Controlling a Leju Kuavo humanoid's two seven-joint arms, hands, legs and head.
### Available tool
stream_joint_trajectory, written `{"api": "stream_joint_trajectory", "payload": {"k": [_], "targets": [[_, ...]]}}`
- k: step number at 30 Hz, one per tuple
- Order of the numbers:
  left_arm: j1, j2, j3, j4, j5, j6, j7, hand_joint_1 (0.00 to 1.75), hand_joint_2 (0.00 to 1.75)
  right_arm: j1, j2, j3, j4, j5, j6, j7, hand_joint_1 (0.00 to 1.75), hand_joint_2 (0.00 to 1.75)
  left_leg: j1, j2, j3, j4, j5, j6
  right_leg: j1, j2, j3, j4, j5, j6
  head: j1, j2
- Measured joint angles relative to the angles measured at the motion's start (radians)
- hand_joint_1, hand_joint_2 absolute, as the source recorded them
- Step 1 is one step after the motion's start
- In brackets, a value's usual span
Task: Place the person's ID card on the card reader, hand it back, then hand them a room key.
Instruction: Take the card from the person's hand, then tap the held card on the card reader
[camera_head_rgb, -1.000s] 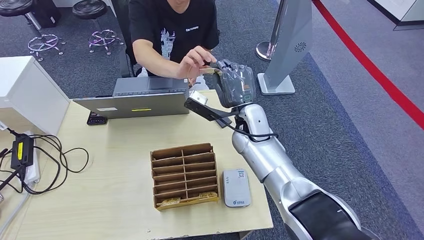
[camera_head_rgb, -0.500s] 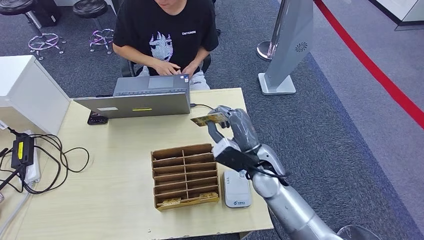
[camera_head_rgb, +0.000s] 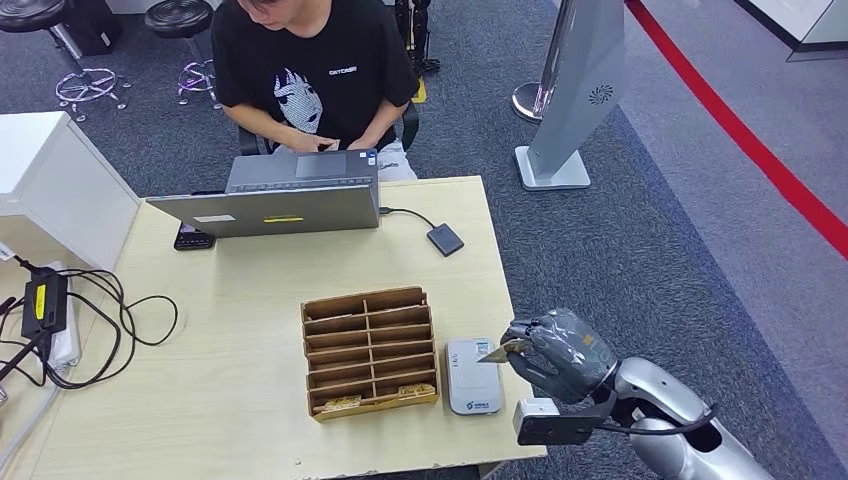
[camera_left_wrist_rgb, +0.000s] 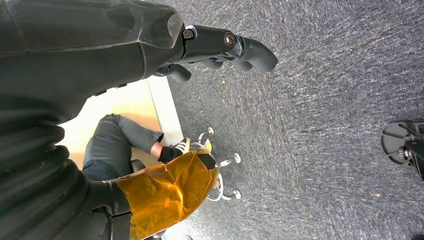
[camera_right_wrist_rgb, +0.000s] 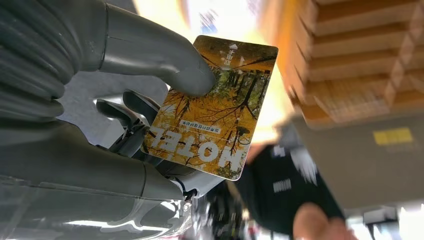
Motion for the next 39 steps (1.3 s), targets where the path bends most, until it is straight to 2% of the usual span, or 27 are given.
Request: {"api": "stream_joint_trajectory", "payload": {"k": [3, 5, 16, 22, 30, 39], "targets": [[-0.001, 0.0, 0.0, 0.0, -0.006, -0.002, 0.001, 0.0, 1.75, -0.041, -0.056, 0.022, 0.016, -0.001, 0.082, 0.002, 1.75, 1.75, 0.0, 0.0, 0.0, 0.0, 0.0, 0.0, 0.0, 0.0, 0.0, 0.0, 0.0, 0.0, 0.0, 0.0], [-0.001, 0.0, 0.0, 0.0, -0.008, -0.003, 0.001, 0.0, 1.75, -0.072, -0.073, 0.041, 0.031, -0.001, 0.112, 0.008, 1.75, 1.75, 0.0, 0.0, 0.0, 0.0, 0.0, 0.0, 0.0, 0.001, 0.0, 0.0, 0.0, 0.0, 0.0, 0.0], [-0.003, 0.0, 0.0, 0.0, -0.02, -0.007, 0.001, 0.0, 1.75, -0.237, -0.09, 0.209, 0.147, -0.029, 0.183, 0.034, 1.75, 1.75, 0.0, 0.0, 0.0, 0.0, 0.0, 0.0, 0.0, 0.001, 0.0, 0.0, 0.0, 0.0, 0.0, 0.0], [-0.006, 0.0, 0.0, 0.0, -0.027, -0.007, 0.001, 0.0, 1.75, -0.319, -0.075, 0.308, 0.217, -0.042, 0.2, 0.063, 1.75, 1.75, 0.0, 0.0, 0.0, 0.0, 0.0, 0.0, 0.0, 0.0, 0.0, 0.0, 0.0, 0.0, 0.0, 0.0], [-0.009, 0.0, 0.0, 0.0, -0.039, -0.009, 0.001, 0.0, 1.75, -0.417, -0.022, 0.439, 0.334, -0.061, 0.232, 0.103, 1.75, 1.75, 0.0, 0.0, 0.0, 0.0, 0.001, 0.0, 0.0, 0.0, 0.001, 0.0, 0.0, 0.0, 0.0, 0.0], [-0.009, 0.0, 0.0, 0.0, -0.043, -0.01, 0.001, 0.0, 1.75, -0.466, 0.01, 0.496, 0.391, -0.068, 0.231, 0.128, 1.75, 1.75, 0.0, 0.0, 0.001, 0.0, 0.001, 0.001, 0.0, 0.0, 0.001, 0.0, 0.0, 0.0, 0.0, 0.0]]}}
